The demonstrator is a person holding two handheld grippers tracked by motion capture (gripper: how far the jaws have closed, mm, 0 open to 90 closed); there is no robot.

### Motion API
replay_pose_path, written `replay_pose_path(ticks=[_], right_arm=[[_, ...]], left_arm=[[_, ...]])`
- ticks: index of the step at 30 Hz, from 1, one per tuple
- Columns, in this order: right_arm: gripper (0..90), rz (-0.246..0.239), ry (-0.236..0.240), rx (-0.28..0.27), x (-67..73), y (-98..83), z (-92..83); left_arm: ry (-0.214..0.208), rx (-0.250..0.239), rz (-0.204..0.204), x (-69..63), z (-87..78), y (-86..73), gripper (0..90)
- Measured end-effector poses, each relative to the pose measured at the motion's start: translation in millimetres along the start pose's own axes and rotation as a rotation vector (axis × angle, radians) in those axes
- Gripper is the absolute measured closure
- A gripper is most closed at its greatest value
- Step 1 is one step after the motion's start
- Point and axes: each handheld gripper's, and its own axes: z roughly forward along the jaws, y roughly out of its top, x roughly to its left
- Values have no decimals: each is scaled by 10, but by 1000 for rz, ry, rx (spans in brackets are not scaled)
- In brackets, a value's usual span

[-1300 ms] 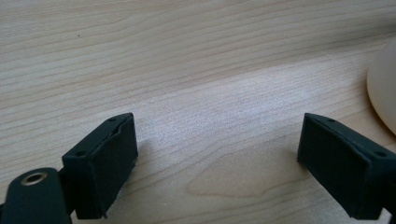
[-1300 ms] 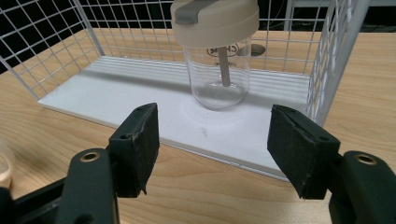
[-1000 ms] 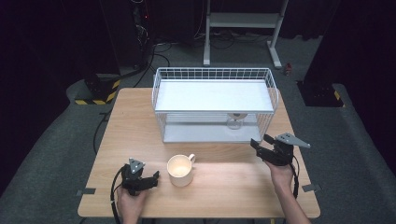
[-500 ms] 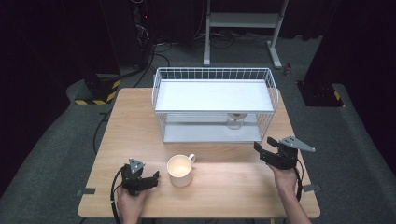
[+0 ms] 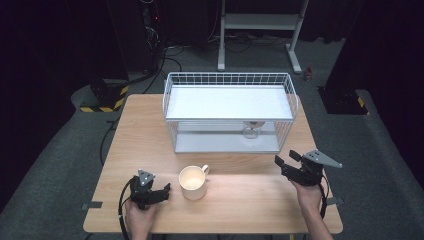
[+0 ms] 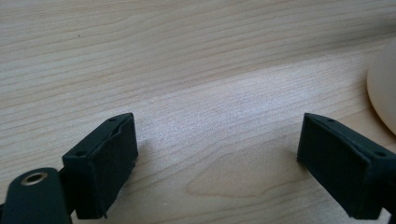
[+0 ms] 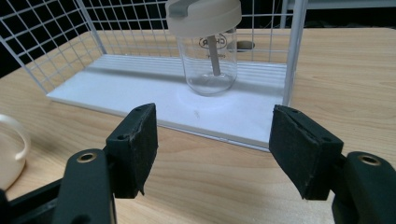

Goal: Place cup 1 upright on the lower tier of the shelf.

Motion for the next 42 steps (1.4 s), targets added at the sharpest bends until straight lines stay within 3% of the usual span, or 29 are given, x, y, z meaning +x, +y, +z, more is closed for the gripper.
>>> replay_pose_path(ticks=[17,42], right_arm=[[320,-33,-1,6,47,-120,-93],[318,-51,-42,24,13,-330,-186]], left_arm=[[1,1,-1,-1,-1,0,124],[2,1,0,-1,-1,0,125]])
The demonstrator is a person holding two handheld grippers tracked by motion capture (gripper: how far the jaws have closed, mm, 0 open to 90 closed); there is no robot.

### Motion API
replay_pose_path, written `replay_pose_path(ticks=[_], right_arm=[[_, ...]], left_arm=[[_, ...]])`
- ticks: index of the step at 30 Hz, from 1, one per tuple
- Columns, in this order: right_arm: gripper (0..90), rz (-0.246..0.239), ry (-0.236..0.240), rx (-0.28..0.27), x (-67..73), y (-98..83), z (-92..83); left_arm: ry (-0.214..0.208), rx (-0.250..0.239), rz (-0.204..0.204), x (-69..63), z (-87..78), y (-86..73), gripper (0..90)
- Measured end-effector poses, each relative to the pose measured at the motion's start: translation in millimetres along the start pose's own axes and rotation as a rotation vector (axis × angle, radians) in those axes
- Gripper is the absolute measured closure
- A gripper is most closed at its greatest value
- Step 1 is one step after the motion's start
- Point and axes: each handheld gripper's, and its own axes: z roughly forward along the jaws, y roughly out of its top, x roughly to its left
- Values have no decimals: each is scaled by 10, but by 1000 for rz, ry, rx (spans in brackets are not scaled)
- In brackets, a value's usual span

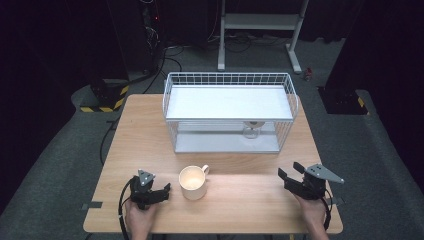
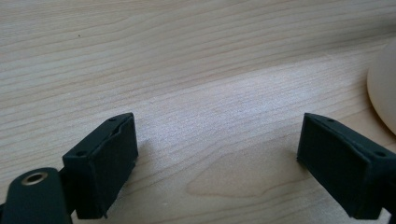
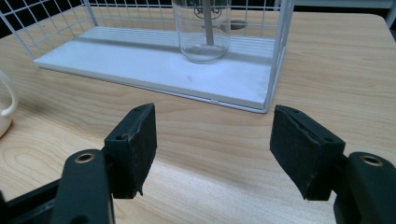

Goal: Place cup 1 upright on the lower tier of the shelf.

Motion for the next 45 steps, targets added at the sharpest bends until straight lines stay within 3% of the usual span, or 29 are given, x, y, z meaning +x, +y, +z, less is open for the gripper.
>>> replay_pose_path(ticks=[14,25,31,43,45], right_arm=[[318,18,-30,32,-71,-168,-17],[315,-11,-66,91,-105,-290,35],[306,10,-64,138,-115,-319,79],[295,-51,-84,213,-93,-333,185],[274,-58,-86,261,-85,-325,233]], left_arm=[[0,0,0,0,0,0,125],[1,0,0,-1,0,0,125],[0,0,0,0,0,0,125],[4,-3,2,-22,-13,-7,153],[3,-4,0,-24,-13,-7,152]])
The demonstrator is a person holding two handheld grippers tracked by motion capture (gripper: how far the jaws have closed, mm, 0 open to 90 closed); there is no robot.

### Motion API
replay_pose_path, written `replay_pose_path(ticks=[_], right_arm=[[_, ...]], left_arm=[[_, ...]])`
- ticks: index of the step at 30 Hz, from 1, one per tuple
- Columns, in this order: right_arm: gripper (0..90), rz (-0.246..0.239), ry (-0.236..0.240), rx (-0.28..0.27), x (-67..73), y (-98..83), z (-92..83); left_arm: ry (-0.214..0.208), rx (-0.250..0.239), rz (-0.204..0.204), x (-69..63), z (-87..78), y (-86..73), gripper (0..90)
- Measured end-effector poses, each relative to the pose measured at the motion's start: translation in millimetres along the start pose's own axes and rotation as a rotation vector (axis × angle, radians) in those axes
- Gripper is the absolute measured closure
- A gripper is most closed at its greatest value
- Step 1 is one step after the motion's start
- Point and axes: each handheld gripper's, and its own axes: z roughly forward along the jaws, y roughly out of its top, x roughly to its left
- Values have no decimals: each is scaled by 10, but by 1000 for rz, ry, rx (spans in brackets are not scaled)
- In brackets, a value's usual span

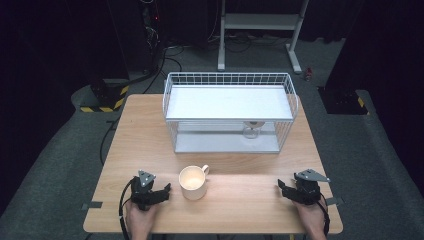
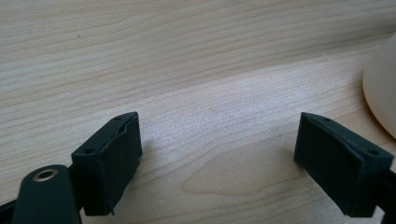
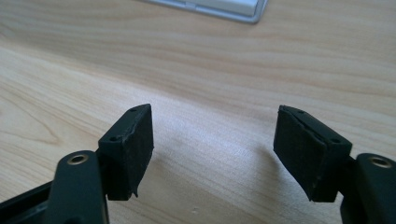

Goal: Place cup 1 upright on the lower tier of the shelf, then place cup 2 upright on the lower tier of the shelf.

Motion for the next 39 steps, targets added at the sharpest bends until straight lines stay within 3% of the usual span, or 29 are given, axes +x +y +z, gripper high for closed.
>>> replay_pose_path(ticks=[2,6,12,13,22,39], right_arm=[[254,-8,-12,43,15,19,40],[247,-13,-20,45,19,23,46],[233,-8,-22,46,15,35,61],[233,-8,-24,46,15,37,63],[233,-8,-24,46,15,36,63],[233,-8,-23,46,15,36,63]], left_arm=[[1,-1,-2,0,1,0,152],[13,-5,-25,-17,-4,-2,164],[6,6,-19,-29,2,15,145],[-15,12,-12,-37,-5,33,139],[-79,-33,20,-141,-130,98,107],[-130,-47,41,-311,-314,-6,58]])
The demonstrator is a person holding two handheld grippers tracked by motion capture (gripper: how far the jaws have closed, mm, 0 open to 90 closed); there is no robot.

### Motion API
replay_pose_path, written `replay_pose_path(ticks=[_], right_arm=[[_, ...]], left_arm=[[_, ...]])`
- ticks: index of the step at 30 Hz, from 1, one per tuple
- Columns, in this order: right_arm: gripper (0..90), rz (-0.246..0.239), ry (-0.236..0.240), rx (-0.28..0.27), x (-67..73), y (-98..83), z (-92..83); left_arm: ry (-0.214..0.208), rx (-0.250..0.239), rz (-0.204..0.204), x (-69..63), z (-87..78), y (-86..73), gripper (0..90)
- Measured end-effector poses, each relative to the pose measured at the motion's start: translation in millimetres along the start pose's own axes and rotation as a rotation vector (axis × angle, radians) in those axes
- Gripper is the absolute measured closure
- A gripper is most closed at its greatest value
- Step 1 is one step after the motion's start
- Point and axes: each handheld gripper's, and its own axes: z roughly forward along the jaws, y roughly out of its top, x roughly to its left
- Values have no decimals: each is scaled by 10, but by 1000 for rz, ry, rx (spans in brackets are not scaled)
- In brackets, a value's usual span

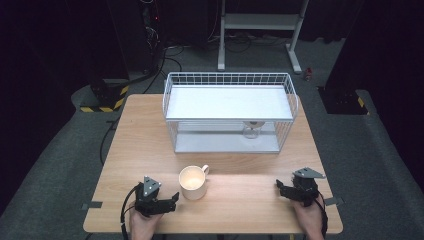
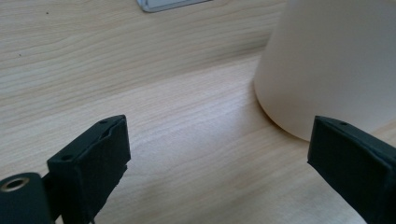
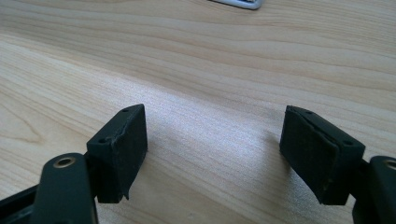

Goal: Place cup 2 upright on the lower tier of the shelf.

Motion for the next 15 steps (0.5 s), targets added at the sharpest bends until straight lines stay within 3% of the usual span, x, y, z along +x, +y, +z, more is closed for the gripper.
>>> replay_pose_path(ticks=[15], right_arm=[[233,0,-1,0,1,0,0]], left_arm=[[-38,-1,55,-256,5,-2,26]])
